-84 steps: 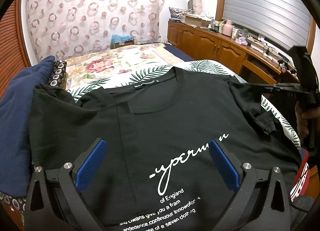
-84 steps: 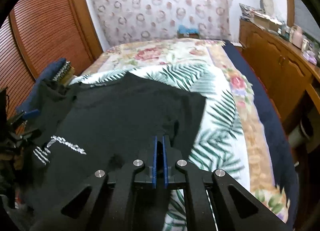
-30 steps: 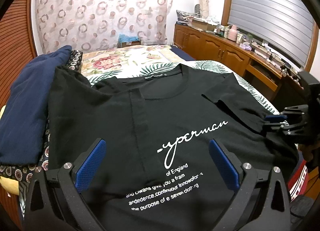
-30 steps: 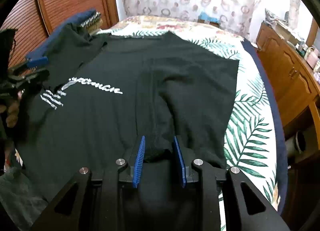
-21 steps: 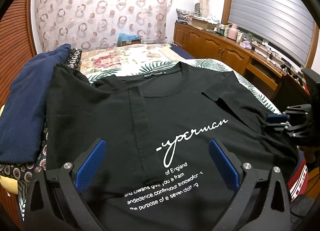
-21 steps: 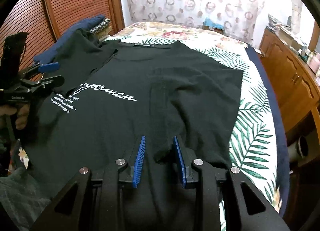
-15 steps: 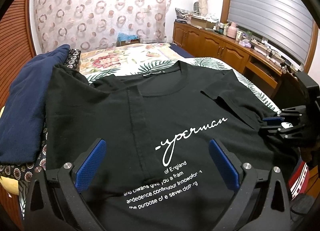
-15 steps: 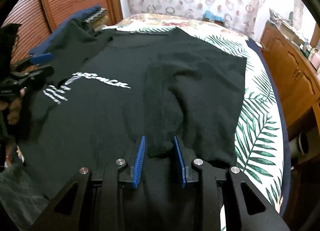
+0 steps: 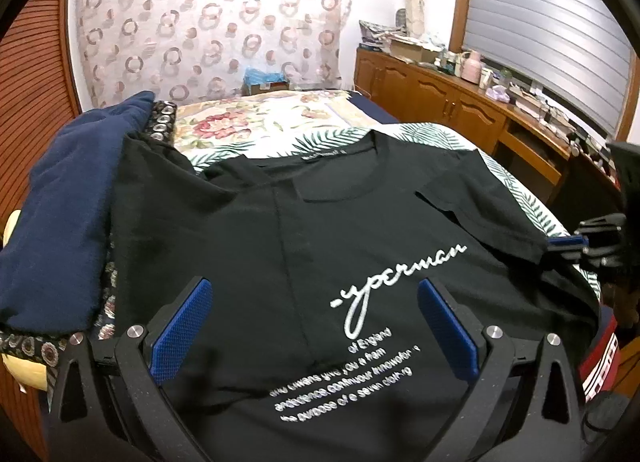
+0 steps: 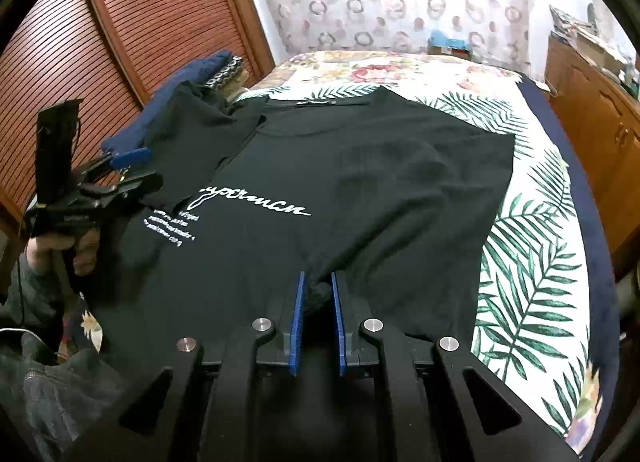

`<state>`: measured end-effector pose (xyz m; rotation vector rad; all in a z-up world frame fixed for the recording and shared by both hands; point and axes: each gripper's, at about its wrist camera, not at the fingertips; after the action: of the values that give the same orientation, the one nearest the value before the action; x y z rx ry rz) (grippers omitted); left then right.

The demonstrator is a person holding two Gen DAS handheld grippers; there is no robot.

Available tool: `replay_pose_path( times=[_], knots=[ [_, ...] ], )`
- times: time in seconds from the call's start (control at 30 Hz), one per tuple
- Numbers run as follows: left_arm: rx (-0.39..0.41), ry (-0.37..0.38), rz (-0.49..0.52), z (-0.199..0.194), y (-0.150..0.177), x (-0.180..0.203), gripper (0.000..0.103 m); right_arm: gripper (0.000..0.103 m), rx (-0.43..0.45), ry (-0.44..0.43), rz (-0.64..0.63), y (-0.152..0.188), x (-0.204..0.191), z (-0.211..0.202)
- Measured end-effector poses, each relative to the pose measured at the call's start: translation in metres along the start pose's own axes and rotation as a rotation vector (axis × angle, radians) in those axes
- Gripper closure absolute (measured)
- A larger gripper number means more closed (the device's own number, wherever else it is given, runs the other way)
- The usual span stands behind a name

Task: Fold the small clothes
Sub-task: 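Grasp the folded side of the shirt with the left tool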

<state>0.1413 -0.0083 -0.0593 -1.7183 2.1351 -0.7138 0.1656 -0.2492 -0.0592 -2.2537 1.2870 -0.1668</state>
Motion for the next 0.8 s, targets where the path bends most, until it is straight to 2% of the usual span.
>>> replay_pose_path(
  times=[0.1,0.2,0.27,0.33,0.37,0.47,0.6,0.8],
  knots=[
    [0.016,-0.014,-0.013,-0.004,-0.004,-0.009,0.000,0.078,-0.021,0.047,-0.014,0.000,0.000,0.007],
    [0.044,-0.028,-0.026,-0.010,-0.011,-0.023,0.001,0.066,-0.030,0.079,-0.014,-0.005,0.002,0.010],
    [0.057,-0.034,-0.034,-0.013,-0.016,-0.031,0.015,0.052,-0.017,0.089,-0.014,-0.010,0.006,0.009],
    [0.062,-0.040,-0.045,-0.013,-0.024,-0.042,0.023,0.047,-0.004,0.102,-0.010,-0.017,0.010,0.009],
    [0.062,-0.045,-0.051,-0.013,-0.028,-0.047,0.031,0.047,0.000,0.119,-0.005,-0.022,0.015,0.009],
    [0.058,-0.069,-0.075,-0.010,-0.039,-0.064,0.043,0.047,0.010,0.154,0.004,-0.035,0.027,0.013],
    [0.054,-0.110,-0.100,-0.007,-0.055,-0.083,0.046,0.047,0.003,0.199,0.023,-0.057,0.040,0.027],
    [0.025,-0.159,-0.126,0.002,-0.073,-0.103,0.049,0.047,-0.009,0.197,0.003,-0.088,0.047,0.058]
  ],
)
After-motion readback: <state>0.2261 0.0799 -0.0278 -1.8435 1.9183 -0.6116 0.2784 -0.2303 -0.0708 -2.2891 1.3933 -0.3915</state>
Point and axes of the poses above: each gripper's, at about its wrist camera, not at the fingertips, and z roughly the way its jaws point, x to its right, y to its underside, and after that the axes turned 14 degrees about -x, right-handed
